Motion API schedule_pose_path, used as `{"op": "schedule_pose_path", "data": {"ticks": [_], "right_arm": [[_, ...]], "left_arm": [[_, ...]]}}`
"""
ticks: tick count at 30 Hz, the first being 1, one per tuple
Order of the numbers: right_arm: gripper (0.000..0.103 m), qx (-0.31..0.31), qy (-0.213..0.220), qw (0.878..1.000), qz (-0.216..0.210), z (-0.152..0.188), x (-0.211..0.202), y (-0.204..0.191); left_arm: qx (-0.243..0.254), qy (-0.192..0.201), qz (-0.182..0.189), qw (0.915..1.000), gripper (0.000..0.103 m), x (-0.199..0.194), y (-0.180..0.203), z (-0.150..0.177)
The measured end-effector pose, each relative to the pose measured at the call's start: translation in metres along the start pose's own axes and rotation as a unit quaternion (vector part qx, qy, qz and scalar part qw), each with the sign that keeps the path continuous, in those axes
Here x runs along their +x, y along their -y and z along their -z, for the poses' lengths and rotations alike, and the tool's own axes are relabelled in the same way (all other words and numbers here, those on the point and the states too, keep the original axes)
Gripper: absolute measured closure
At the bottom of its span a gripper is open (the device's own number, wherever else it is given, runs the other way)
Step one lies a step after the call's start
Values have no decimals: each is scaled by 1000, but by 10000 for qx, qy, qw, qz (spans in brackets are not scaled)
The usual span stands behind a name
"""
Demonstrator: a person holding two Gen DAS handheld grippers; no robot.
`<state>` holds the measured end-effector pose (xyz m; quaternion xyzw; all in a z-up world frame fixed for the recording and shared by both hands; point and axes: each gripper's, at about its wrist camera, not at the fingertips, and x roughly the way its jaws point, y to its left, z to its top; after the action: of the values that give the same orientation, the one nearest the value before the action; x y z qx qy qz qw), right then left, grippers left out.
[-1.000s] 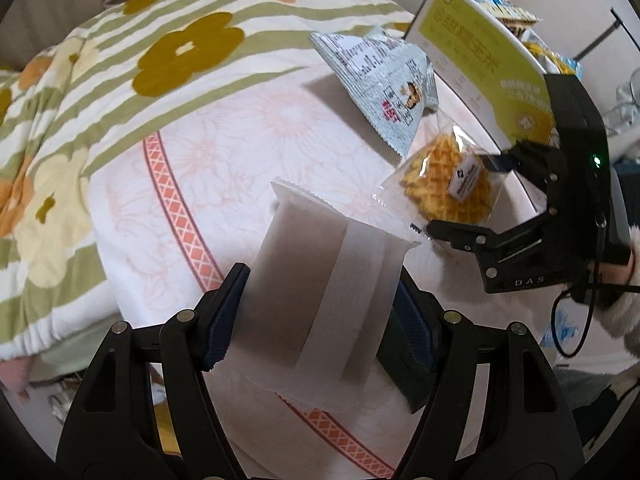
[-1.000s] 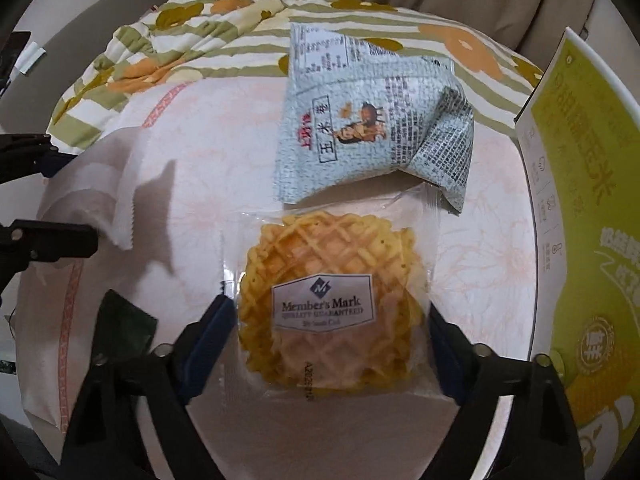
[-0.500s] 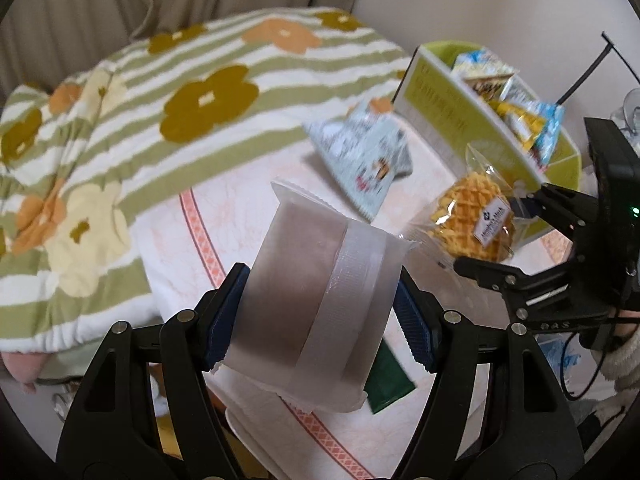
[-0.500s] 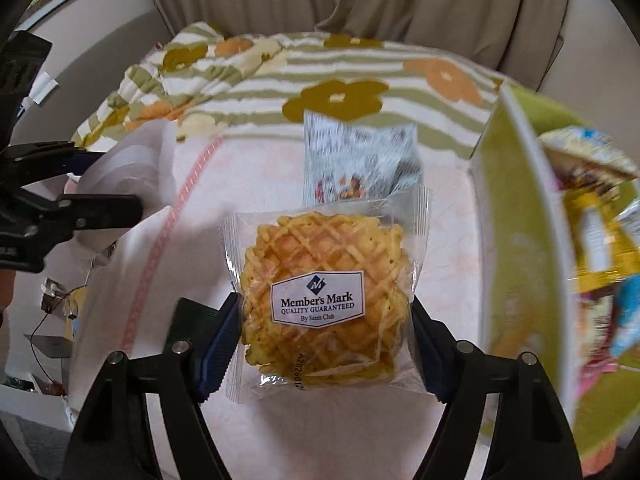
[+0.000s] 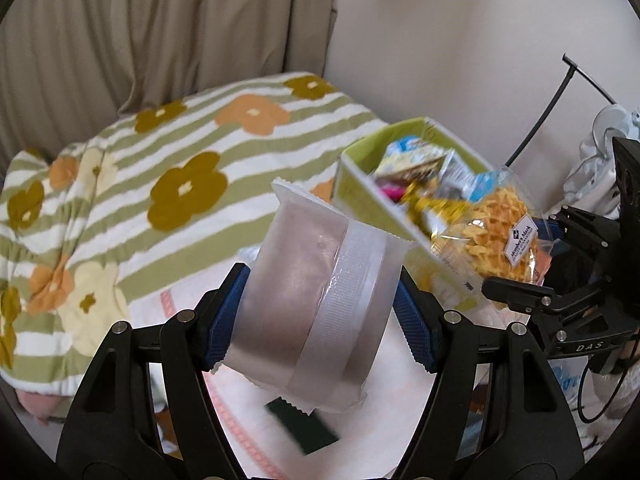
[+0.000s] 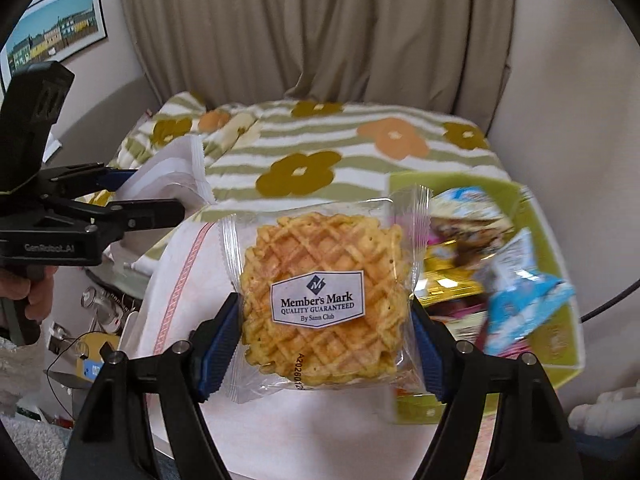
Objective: Organize snacks
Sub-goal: 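Carry both items into the box and open both grippers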
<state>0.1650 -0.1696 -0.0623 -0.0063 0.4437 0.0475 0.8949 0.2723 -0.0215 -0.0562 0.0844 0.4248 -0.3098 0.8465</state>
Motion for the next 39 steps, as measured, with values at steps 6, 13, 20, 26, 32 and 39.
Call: {"op": "schedule_pose_path", "data": {"ticks": [6,13,20,26,32,39], "right_arm": [[30,-51,173,9998,36,2,-29,60],[30,12,256,9996,99,6,-50,143],[30,84,28,9999,-47,12,-38,204],[30,149,-196,9993,-281,18,-14,222],[30,169,-336,9987,-340,28,-3,227],[30,151,-295,9985,-435,29,3,227]], "left_arm": [[-78,103,-21,9999,35,15,64,-27],[-329,-4,72,9994,35,65,137,-53],[-659,-312,84,9973,35,120,184,-67],[-831,-423,-92,9956,29,148,197,-84],[-907,-301,-328,9949,0,139,188,-88],[-1050,-382,-581,9920,0,123,166,-67]]}}
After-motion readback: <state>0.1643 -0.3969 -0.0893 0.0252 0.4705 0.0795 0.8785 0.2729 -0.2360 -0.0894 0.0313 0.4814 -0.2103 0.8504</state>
